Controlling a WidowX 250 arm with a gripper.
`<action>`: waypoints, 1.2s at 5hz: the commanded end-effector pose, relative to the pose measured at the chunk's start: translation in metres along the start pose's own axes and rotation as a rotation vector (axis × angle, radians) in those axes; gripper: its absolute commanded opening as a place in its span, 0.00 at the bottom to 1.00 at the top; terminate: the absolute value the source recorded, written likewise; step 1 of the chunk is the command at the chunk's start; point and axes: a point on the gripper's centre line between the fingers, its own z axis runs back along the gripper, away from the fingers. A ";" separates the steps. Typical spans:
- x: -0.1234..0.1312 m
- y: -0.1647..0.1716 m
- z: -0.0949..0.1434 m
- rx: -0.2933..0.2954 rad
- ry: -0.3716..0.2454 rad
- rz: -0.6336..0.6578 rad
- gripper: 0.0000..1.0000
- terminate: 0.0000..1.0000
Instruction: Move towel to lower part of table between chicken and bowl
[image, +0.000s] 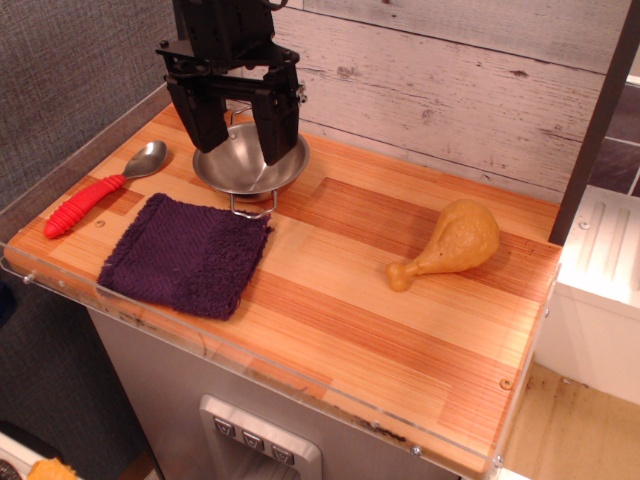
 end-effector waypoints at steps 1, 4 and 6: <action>0.000 0.000 0.000 0.000 0.000 0.000 1.00 0.00; -0.052 0.047 -0.017 0.124 0.007 0.073 1.00 0.00; -0.047 0.057 -0.046 0.148 -0.054 0.093 1.00 0.00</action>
